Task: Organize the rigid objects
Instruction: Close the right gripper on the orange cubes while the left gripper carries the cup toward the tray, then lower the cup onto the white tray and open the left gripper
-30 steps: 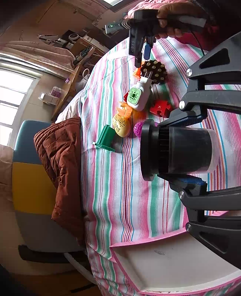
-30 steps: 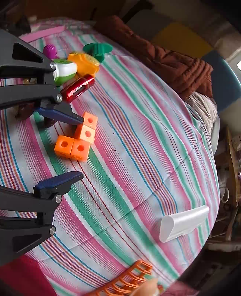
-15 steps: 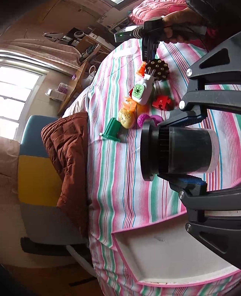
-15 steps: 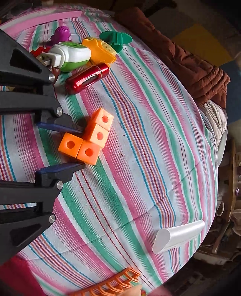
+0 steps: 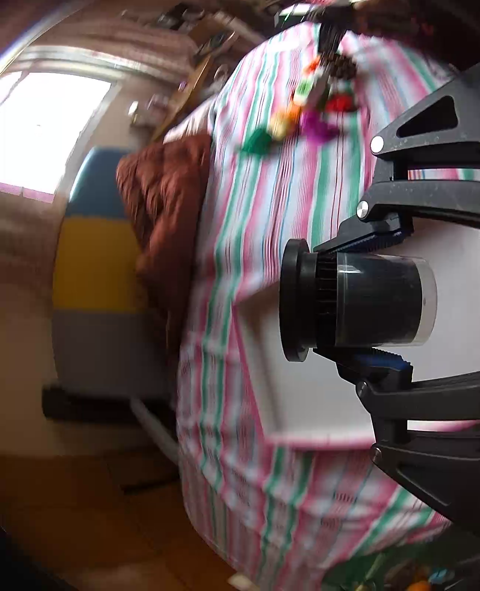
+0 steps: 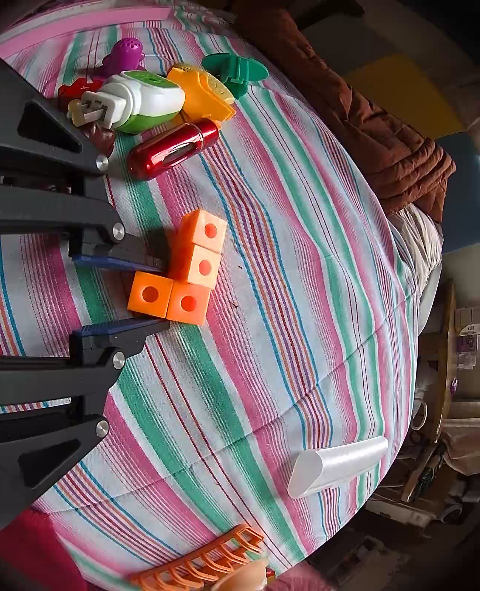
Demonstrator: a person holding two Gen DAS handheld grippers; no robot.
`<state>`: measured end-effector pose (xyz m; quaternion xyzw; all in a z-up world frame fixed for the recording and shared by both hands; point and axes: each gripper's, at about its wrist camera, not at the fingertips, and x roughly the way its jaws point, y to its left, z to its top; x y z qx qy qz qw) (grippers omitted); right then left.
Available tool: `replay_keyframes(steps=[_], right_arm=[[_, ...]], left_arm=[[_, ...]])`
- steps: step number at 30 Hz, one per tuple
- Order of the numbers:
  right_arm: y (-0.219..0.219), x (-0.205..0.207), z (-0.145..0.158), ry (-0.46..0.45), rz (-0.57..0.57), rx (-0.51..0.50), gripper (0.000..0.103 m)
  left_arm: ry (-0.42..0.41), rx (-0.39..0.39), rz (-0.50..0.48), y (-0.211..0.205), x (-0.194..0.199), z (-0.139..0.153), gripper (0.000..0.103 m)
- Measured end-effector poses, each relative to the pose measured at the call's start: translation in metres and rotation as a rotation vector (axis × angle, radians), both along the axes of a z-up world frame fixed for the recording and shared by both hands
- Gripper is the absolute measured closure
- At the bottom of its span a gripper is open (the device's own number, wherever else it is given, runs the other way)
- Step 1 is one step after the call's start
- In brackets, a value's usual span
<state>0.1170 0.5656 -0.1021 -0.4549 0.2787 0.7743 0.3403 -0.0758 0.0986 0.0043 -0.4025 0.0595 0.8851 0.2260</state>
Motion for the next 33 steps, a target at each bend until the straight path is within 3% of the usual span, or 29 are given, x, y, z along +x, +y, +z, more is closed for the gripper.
replay_keyframes(steps=[9, 13, 15, 19, 24, 33], right_arm=[[0.004, 0.004, 0.003, -0.017, 0.018, 0.03, 0.079], [0.002, 0.007, 0.004, -0.02, 0.023, 0.035, 0.079], [0.002, 0.007, 0.004, -0.023, 0.025, 0.037, 0.079], [0.001, 0.008, 0.005, -0.027, 0.03, 0.046, 0.079], [0.001, 0.006, 0.004, -0.032, 0.033, 0.057, 0.079], [-0.002, 0.005, 0.005, -0.035, 0.034, 0.086, 0.08]], left_arm=[[-0.113, -0.02, 0.184, -0.056, -0.084, -0.04, 0.059], [-0.13, -0.036, 0.179, -0.049, -0.099, -0.053, 0.059], [-0.176, -0.022, 0.158, -0.045, -0.108, -0.062, 0.059], [-0.174, -0.038, 0.183, -0.043, -0.118, -0.07, 0.058], [-0.131, -0.024, 0.195, -0.045, -0.106, -0.052, 0.04], [-0.007, -0.068, 0.253, -0.055, -0.037, -0.011, 0.04]])
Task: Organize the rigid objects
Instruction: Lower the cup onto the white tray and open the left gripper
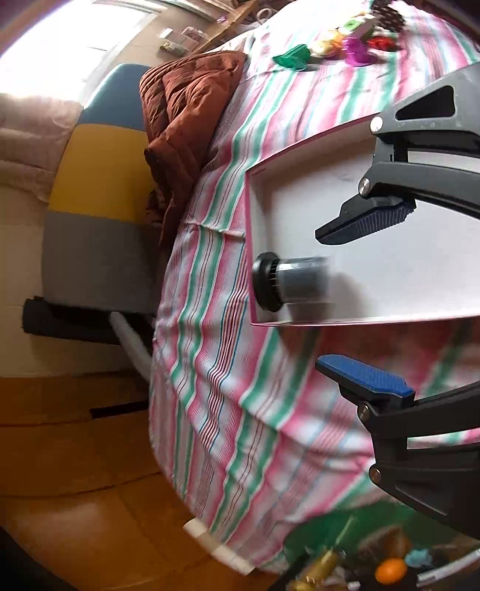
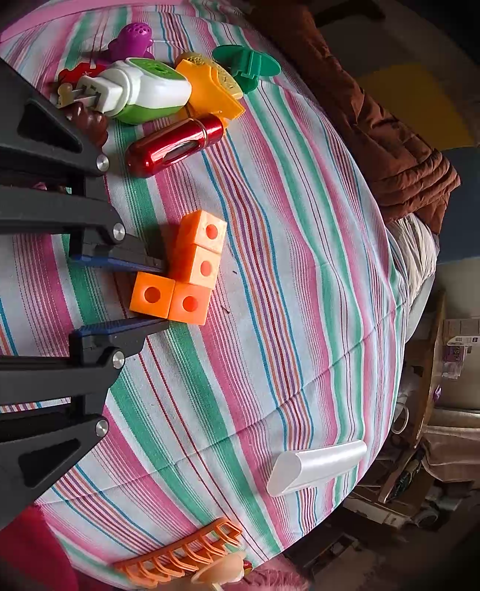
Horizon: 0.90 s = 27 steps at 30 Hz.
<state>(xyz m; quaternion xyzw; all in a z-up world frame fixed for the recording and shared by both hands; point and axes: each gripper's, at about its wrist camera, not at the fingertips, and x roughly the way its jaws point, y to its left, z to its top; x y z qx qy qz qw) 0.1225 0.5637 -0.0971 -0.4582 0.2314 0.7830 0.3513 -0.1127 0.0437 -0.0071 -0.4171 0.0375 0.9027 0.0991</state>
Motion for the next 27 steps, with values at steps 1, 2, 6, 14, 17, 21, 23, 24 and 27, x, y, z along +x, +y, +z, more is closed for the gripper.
replay_keyframes(steps=[1, 2, 6, 14, 17, 21, 23, 24, 27], right_arm=[[0.0, 0.0, 0.0, 0.0, 0.0, 0.006, 0.08], [-0.001, 0.001, 0.0, 0.002, 0.0, 0.01, 0.08], [-0.003, 0.001, 0.001, 0.015, -0.007, 0.032, 0.08], [-0.007, 0.003, 0.002, 0.029, -0.024, 0.038, 0.08], [-0.008, 0.004, 0.003, 0.045, -0.038, 0.023, 0.08], [-0.008, 0.006, 0.005, 0.062, -0.044, 0.005, 0.08], [-0.009, 0.006, 0.005, 0.064, -0.043, 0.003, 0.08], [-0.01, 0.006, 0.005, 0.065, -0.04, 0.001, 0.08], [-0.012, 0.004, 0.005, 0.053, -0.027, 0.008, 0.08]], left_arm=[[0.016, -0.013, 0.006, 0.0, 0.012, 0.003, 0.04], [0.031, -0.022, 0.006, 0.001, 0.024, 0.006, 0.04], [0.061, -0.026, -0.024, 0.007, 0.059, 0.011, 0.04], [0.071, -0.025, -0.048, 0.009, 0.091, 0.008, 0.04], [0.055, -0.018, -0.045, 0.008, 0.096, 0.005, 0.04], [0.045, -0.008, -0.038, 0.003, 0.099, 0.002, 0.04], [0.045, -0.005, -0.036, 0.001, 0.101, 0.001, 0.04], [0.046, -0.005, -0.035, 0.0, 0.102, 0.001, 0.04], [0.037, -0.001, -0.036, -0.002, 0.102, -0.001, 0.04]])
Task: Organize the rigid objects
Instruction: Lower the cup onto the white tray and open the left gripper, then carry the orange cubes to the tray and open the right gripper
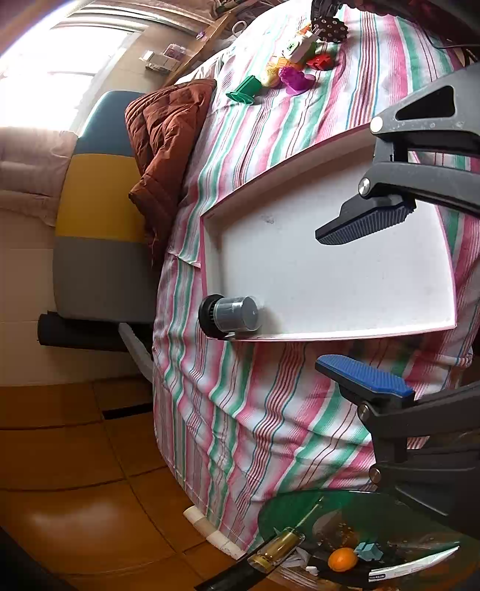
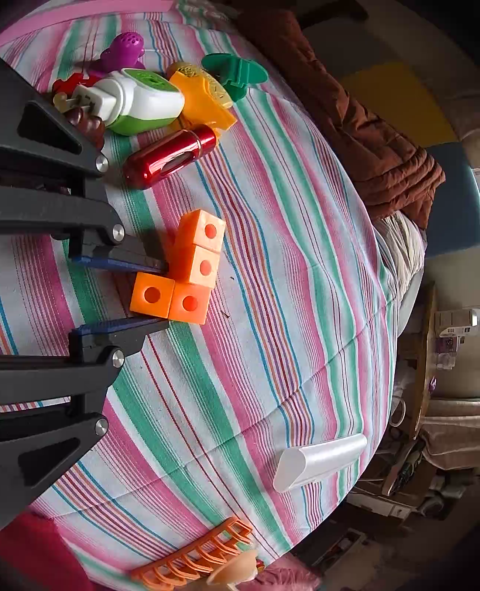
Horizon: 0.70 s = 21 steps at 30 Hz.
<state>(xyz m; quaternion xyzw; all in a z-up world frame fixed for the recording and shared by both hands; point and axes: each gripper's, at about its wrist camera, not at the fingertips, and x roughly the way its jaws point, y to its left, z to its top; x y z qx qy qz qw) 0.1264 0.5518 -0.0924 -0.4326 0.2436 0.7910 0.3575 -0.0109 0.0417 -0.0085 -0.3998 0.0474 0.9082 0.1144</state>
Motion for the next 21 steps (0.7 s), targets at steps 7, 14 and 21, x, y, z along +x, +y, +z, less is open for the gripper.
replay_keyframes(steps=[7, 14, 21], right_arm=[[0.002, 0.001, 0.001, 0.008, -0.004, 0.002, 0.081], [-0.001, 0.008, 0.021, 0.054, -0.022, 0.042, 0.081], [-0.031, 0.001, 0.066, 0.135, 0.06, 0.115, 0.081]], left_arm=[[-0.002, 0.0, 0.005, -0.003, 0.003, -0.002, 0.04], [-0.008, 0.003, 0.02, -0.011, 0.002, -0.005, 0.04], [-0.015, 0.005, 0.03, -0.018, 0.0, -0.009, 0.04]])
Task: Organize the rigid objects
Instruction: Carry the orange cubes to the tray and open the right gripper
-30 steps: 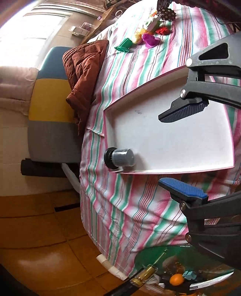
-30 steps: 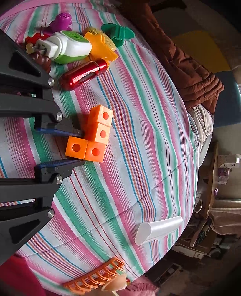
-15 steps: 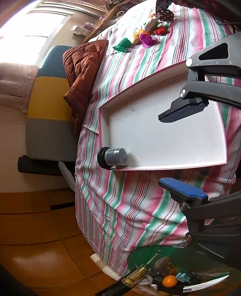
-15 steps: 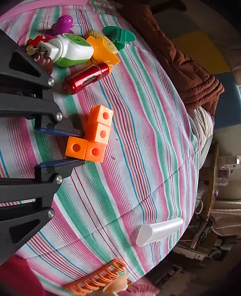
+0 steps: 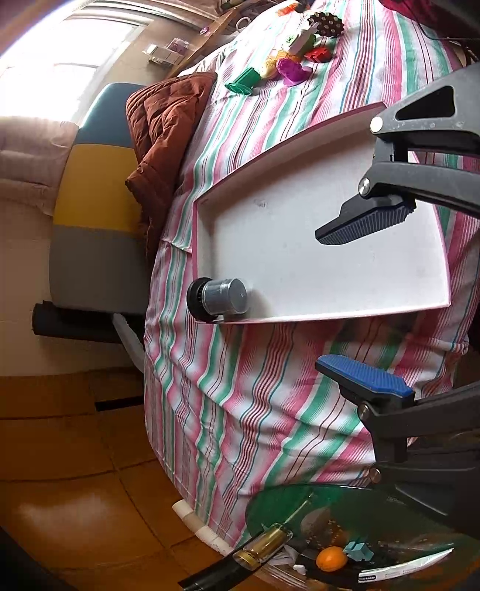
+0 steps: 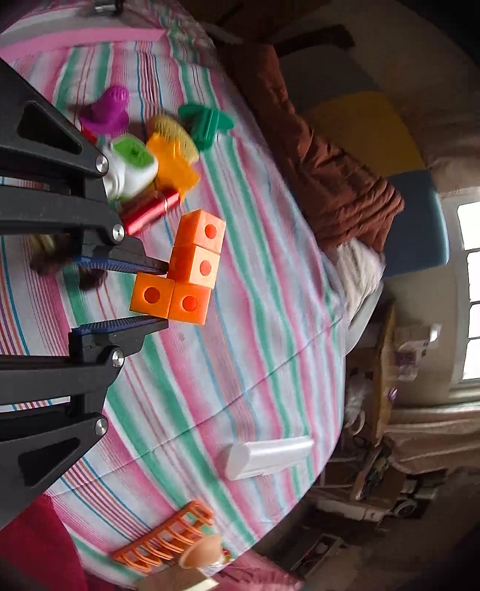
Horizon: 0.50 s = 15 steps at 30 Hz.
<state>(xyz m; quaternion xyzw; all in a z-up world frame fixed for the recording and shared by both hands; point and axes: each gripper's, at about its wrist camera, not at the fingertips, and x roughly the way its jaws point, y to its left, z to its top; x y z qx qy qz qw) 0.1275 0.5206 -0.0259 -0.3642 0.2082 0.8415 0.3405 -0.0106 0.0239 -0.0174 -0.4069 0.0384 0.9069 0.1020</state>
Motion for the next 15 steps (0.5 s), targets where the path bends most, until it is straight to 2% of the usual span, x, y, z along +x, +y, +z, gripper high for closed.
replay_keyframes(steps=[4, 7, 15], right_arm=[[-0.035, -0.016, 0.028, 0.041, 0.107, 0.048, 0.081], [-0.069, -0.038, 0.045, 0.066, 0.229, 0.055, 0.081], [-0.192, -0.109, 0.043, 0.06, 0.605, -0.02, 0.081]], left_arm=[[-0.003, 0.007, 0.014, -0.007, -0.001, -0.001, 0.04], [-0.005, 0.013, 0.022, -0.011, -0.002, -0.002, 0.04], [-0.015, 0.017, 0.047, -0.024, -0.005, -0.006, 0.04]])
